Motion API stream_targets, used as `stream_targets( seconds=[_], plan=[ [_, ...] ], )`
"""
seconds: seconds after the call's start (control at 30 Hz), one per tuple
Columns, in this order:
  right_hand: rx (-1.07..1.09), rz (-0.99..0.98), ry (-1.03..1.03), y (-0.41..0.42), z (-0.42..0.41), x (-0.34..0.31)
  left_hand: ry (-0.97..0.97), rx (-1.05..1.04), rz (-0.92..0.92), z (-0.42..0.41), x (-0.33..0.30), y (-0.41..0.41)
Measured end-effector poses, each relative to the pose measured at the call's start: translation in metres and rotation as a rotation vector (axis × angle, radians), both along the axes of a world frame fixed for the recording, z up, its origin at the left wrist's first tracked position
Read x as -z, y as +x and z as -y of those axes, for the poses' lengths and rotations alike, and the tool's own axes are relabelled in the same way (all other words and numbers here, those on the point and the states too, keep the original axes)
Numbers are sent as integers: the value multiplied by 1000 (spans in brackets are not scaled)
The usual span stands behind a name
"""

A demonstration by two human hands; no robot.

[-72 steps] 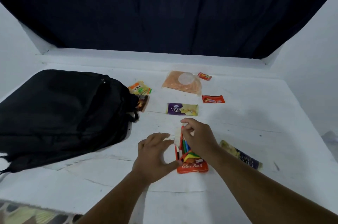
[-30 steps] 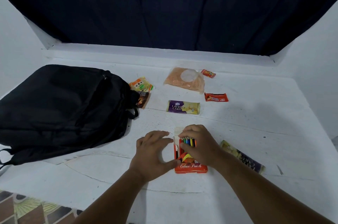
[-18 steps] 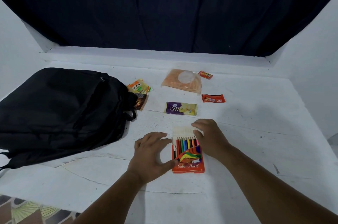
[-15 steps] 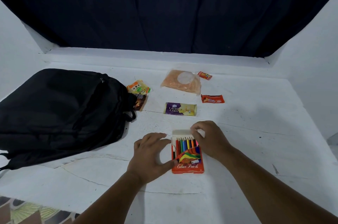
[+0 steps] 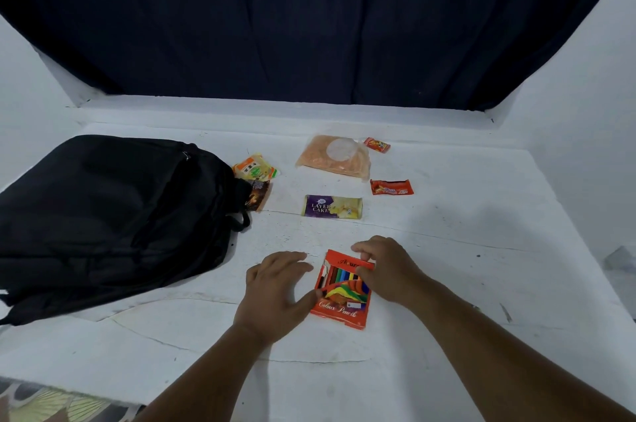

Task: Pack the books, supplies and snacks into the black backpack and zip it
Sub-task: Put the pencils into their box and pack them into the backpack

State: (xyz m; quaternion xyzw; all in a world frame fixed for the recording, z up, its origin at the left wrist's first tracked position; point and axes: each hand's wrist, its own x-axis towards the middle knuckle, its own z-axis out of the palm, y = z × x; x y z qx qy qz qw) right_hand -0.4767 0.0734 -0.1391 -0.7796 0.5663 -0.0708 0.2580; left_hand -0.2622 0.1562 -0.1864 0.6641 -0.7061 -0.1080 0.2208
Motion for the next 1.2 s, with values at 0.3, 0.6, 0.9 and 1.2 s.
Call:
stream_targets(
  seconds=[0.3, 0.6, 0.9, 1.2],
  plan=[
    [69, 24, 207, 1, -5, -16, 11, -30, 39, -2, 3, -3],
    [137, 396, 488, 1, -17, -20, 8, -27, -135, -4, 5, 2],
    [197, 755, 652, 1, -25, -23, 245, -194, -1052, -1, -54, -6],
    [147, 947, 636, 28, -19, -51, 106, -342, -1126, 4, -86, 13]
  ],
)
